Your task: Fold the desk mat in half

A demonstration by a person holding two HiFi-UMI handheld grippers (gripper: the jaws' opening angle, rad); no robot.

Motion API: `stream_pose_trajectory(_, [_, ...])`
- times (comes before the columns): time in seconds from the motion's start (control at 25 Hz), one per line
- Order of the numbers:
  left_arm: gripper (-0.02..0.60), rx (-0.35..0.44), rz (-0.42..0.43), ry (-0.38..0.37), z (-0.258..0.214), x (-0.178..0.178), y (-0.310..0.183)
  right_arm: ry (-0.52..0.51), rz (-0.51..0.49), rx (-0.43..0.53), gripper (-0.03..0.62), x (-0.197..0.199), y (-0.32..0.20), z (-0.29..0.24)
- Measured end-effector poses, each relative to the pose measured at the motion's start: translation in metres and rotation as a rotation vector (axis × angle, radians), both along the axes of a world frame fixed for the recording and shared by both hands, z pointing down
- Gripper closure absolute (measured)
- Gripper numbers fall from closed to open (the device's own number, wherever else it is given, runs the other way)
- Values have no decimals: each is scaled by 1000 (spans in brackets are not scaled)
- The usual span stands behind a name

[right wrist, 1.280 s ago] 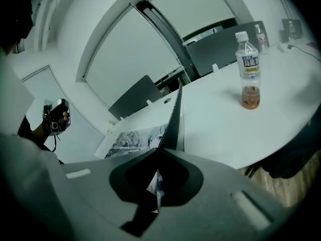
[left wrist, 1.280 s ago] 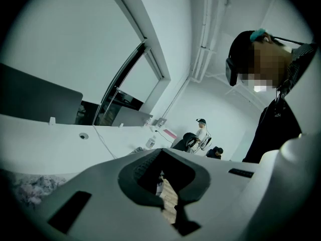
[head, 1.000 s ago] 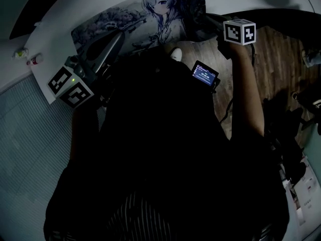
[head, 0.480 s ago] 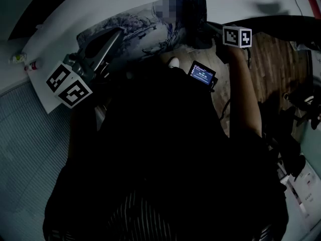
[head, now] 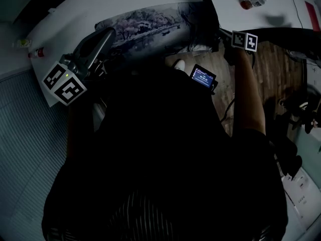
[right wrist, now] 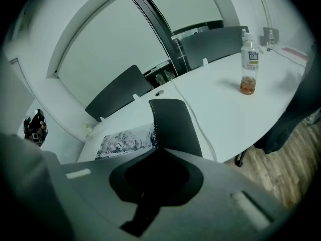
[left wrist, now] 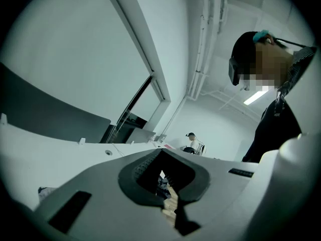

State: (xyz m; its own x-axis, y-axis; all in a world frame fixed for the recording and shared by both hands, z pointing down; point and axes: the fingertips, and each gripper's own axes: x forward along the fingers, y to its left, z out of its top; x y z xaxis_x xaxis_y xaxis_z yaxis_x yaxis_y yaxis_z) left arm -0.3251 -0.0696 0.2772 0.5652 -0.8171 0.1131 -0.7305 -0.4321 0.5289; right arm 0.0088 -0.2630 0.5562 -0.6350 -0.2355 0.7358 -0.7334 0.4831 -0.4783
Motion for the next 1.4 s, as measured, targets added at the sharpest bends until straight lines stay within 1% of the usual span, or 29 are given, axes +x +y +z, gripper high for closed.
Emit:
stream_pose_trajectory(0.2, [572, 8, -21, 7, 5, -39, 30, 0, 42, 13, 585, -18, 3, -10])
stream_pose_trajectory(0.52, [572, 24, -69, 22, 7, -106, 77, -1, 21, 23, 586, -73, 25, -34])
stream_pose_trajectory(0.6, [572, 28, -74, 43, 7, -120, 87, -11, 24, 18, 585, -84, 30, -40])
stream_pose_trajectory(0.72, [572, 22, -92, 82, 8, -133, 98, -40, 23, 16, 585, -104, 36, -54])
stream_pose_trajectory(0.8, [572, 15, -95, 89, 13, -139, 105, -69, 11, 9, 585, -123, 44, -68])
stream_pose_trajectory(0.88, [572, 9, -97, 93, 17, -142, 109, -76, -3, 10, 585, -133, 45, -75])
stream_pose_trajectory(1.0, [572, 11, -109, 97, 19, -145, 109, -139, -12, -20, 585, -160, 51, -92])
stream_pose_trajectory(1.08, [572, 22, -126, 99, 17, -148, 108, -152, -55, -9, 585, -173, 49, -97])
stream_pose_trajectory(1.16, [572, 33, -152, 104, 13, -150, 109, -125, -133, 16, 585, -178, 42, -90])
stream_pose_trajectory(1.28, [572, 39, -195, 91, 7, -153, 113, -130, -245, 9, 585, -210, 53, -91])
stream_pose_trajectory(1.4, [572, 34, -222, 80, 11, -158, 121, -141, -333, 3, 585, -243, 65, -91])
